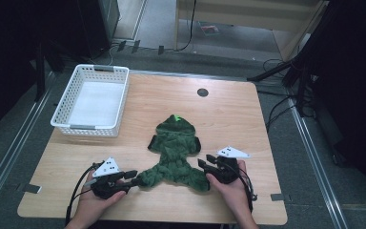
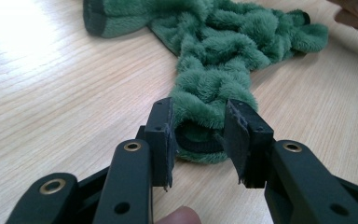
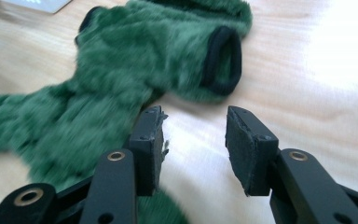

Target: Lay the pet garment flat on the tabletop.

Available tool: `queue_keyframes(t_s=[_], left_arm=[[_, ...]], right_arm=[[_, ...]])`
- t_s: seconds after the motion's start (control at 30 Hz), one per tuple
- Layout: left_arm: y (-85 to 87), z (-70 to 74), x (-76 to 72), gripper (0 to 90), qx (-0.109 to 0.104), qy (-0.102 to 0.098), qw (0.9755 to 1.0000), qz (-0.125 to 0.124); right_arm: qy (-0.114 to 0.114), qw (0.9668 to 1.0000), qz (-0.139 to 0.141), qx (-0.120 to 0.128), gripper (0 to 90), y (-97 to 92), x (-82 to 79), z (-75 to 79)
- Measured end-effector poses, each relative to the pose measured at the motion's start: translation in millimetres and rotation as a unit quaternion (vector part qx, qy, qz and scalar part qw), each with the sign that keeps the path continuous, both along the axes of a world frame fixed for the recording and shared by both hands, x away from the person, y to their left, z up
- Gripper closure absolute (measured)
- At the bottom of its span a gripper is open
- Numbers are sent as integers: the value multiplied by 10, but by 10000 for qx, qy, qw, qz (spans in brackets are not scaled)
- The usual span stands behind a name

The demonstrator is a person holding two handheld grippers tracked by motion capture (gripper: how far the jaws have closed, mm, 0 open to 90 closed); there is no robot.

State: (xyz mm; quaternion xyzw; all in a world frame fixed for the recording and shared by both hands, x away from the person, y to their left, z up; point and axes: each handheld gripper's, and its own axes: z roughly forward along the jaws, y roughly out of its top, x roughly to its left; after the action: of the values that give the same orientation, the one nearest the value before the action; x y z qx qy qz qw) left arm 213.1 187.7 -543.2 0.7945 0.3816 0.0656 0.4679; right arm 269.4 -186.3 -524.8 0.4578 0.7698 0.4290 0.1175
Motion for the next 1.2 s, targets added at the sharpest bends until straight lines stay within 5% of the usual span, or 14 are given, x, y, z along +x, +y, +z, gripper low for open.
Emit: queue_keyframes(t_s=[0.13, 0.3, 0.5, 0.63, 0.8, 0.93, 1.2], left_arm=[[-28, -8, -7, 630, 54, 4, 10000, -21], [-105, -46, -29, 673, 364, -24, 9993, -72], [-123, -72, -32, 839, 590, -22, 9982, -63], [-100, -75, -21, 845, 558, 38, 9984, -54], [-57, -74, -10, 642, 317, 19, 9995, 36], [5, -50, -12, 495, 75, -184, 9997, 118], [234, 8, -69, 244, 41, -389, 9972, 638]], right_arm=[[15, 10000, 81, -45, 561, -42, -179, -33], [88, 9999, 94, -11, 561, -92, -326, -60], [127, 9996, 173, -183, 610, -95, -400, -133], [135, 9993, 238, -257, 643, -68, -412, -149], [53, 9996, 247, -155, 554, -94, -414, -132], [-143, 9999, 74, -7, 442, -189, -389, -105], [-313, 9984, -476, -39, 185, -421, -327, -74]])
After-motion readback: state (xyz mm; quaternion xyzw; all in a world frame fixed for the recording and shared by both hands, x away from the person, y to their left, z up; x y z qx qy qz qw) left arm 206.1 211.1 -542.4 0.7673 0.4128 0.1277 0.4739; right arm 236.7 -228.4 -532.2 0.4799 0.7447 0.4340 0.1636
